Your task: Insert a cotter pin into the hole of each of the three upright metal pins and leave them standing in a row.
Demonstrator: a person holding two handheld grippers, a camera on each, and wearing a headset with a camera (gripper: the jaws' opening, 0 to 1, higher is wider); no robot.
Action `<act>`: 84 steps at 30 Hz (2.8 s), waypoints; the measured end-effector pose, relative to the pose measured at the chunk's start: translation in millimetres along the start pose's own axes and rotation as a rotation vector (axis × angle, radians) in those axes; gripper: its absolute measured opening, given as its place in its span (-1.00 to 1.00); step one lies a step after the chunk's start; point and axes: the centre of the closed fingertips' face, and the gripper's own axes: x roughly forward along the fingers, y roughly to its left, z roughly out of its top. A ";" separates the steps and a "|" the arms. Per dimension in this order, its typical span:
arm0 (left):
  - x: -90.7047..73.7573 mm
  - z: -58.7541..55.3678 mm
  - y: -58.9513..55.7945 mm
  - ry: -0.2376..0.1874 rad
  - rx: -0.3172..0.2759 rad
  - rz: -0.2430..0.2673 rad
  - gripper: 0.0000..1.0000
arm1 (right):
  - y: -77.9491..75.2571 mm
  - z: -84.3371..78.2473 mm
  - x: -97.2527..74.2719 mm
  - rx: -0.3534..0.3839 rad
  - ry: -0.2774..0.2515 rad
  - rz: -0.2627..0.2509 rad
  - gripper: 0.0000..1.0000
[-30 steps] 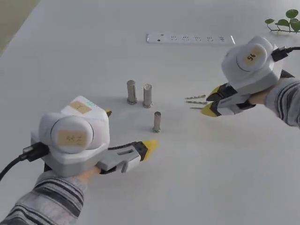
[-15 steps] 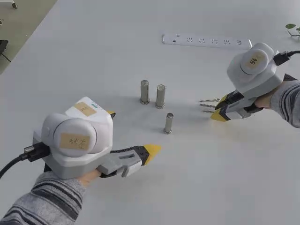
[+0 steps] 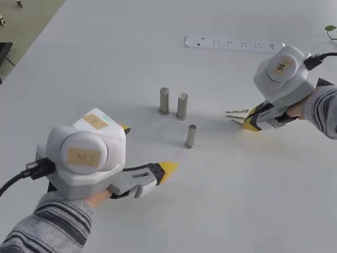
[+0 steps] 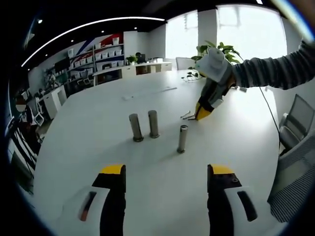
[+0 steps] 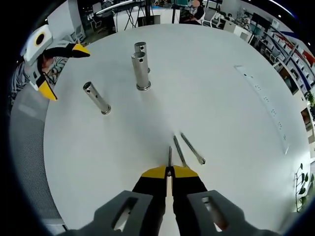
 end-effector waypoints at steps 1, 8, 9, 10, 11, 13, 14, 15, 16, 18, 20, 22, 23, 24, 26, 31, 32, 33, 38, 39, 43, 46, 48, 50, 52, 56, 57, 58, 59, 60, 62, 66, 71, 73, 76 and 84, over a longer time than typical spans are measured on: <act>0.0 -0.2 -0.4 0.002 -0.001 -0.002 0.29 | 0.7 -0.2 -0.2 0.002 -0.002 0.000 -1.00; -0.1 1.8 1.9 -0.002 0.012 -0.001 0.22 | -1.3 3.7 -0.5 0.050 -0.066 0.014 -1.00; -0.1 1.7 2.4 0.000 0.011 0.001 0.21 | -1.1 6.4 -3.5 0.055 -0.089 0.007 -1.00; -0.3 2.1 2.7 0.001 0.009 0.000 0.20 | -1.3 7.2 -5.2 0.057 -0.097 0.005 -1.00; -0.5 2.7 3.0 -0.001 0.006 0.000 0.19 | 0.5 8.4 -8.0 0.059 -0.108 0.000 -1.00; -0.6 3.7 3.3 -0.005 0.001 -0.003 0.17 | 2.1 9.0 -11.0 0.053 -0.115 -0.007 -1.00; -0.6 4.7 2.9 -0.007 -0.001 -0.005 0.16 | 4.0 10.1 -13.5 0.042 -0.123 -0.011 -1.00; -0.5 5.4 2.4 -0.007 -0.001 -0.008 0.15 | 4.8 11.7 -15.1 0.029 -0.133 -0.019 -1.00; -0.5 7.3 1.1 -0.009 -0.001 -0.014 0.13 | 7.1 13.5 -18.1 0.018 -0.144 -0.024 -1.00; -0.1 12.2 -0.8 -0.024 0.006 -0.024 0.07 | 11.4 17.8 -23.2 -0.006 -0.169 -0.037 -1.00; 0.3 17.0 -2.5 -0.042 0.006 -0.033 0.00 | 17.4 21.7 -27.1 -0.035 -0.191 -0.036 -1.00; 1.0 23.7 -3.8 -0.067 -0.001 -0.039 0.00 | 25.7 26.8 -31.1 -0.076 -0.215 -0.034 -1.00; 1.1 27.4 -5.6 -0.079 -0.002 -0.049 -0.02 | 28.9 28.2 -32.4 -0.093 -0.220 -0.032 -1.00; 1.3 29.2 -6.5 -0.082 -0.006 -0.053 -0.05 | 32.1 30.0 -33.9 -0.109 -0.226 -0.032 -1.00; 2.6 31.9 -10.0 -0.085 -0.017 -0.070 -0.09 | 39.8 34.3 -37.1 -0.133 -0.242 -0.032 -1.00; 6.0 33.7 -17.7 -0.079 -0.046 -0.106 -0.22 | 56.4 44.9 -38.1 -0.225 -0.289 -0.030 -1.00; 6.6 34.2 -20.4 -0.079 -0.058 -0.116 -0.24 | 59.8 46.6 -38.3 -0.246 -0.296 -0.032 -1.00; 6.8 34.4 -21.1 -0.078 -0.061 -0.119 -0.26 | 66.0 48.2 -38.5 -0.267 -0.300 -0.030 -1.00; 7.7 36.7 -32.8 -0.075 -0.079 -0.163 -0.40 | 85.9 58.4 -42.9 -0.339 -0.340 -0.027 -1.00; 7.9 36.9 -35.6 -0.073 -0.087 -0.174 -0.43 | 89.1 60.1 -43.8 -0.352 -0.345 -0.024 -1.00; 8.6 37.9 -41.8 -0.071 -0.114 -0.208 -0.54 | 102.3 67.5 -48.5 -0.423 -0.368 -0.017 -1.00; 8.2 39.5 -46.8 -0.077 -0.128 -0.229 -0.61 | 109.3 70.5 -50.6 -0.448 -0.376 -0.010 -1.00; 7.8 39.8 -50.7 -0.076 -0.145 -0.247 -0.65 | 115.8 73.4 -51.9 -0.482 -0.382 -0.007 -1.00; 7.8 40.2 -53.2 -0.077 -0.160 -0.260 -0.66 | 119.0 74.0 -51.6 -0.498 -0.377 -0.002 -1.00; 7.4 38.6 -57.2 -0.063 -0.187 -0.278 -0.70 | 123.8 74.7 -51.4 -0.521 -0.378 0.008 -1.00; 7.0 38.2 -61.9 -0.059 -0.215 -0.301 -0.77 | 132.3 75.2 -51.2 -0.554 -0.382 0.024 -1.00; 6.8 38.1 -62.9 -0.058 -0.220 -0.306 -0.79 | 134.8 74.9 -51.3 -0.563 -0.381 0.031 -1.00; 6.9 37.8 -64.1 -0.056 -0.231 -0.311 -0.79 | 136.4 75.0 -51.4 -0.570 -0.382 0.033 -1.00; 6.8 37.6 -64.9 -0.054 -0.238 -0.315 -0.80 | 137.4 75.4 -51.9 -0.576 -0.385 0.031 -1.00; 6.7 37.1 -65.8 -0.050 -0.247 -0.319 -0.83 | 138.3 76.1 -52.6 -0.580 -0.388 0.032 -1.00; 6.7 37.8 -66.5 -0.055 -0.254 -0.322 -0.85 | 140.3 77.3 -54.0 -0.585 -0.395 0.035 -1.00; 6.1 41.1 -70.1 -0.075 -0.307 -0.338 -0.93 | 142.0 78.5 -55.4 -0.588 -0.401 0.036 -1.00; 6.4 41.9 -70.1 -0.084 -0.329 -0.332 -0.99 | 146.6 77.4 -56.9 -0.586 -0.406 0.050 -1.00; 5.9 41.6 -71.5 -0.084 -0.345 -0.343 -1.00 | 147.3 76.6 -56.8 -0.589 -0.403 0.049 -1.00; 5.7 40.4 -71.9 -0.081 -0.352 -0.343 -1.00 | 148.4 76.1 -56.8 -0.589 -0.403 0.051 -1.00; 2.2 40.0 -74.1 -0.093 -0.335 -0.362 -1.00 | 151.8 76.8 -57.3 -0.573 -0.410 0.065 -1.00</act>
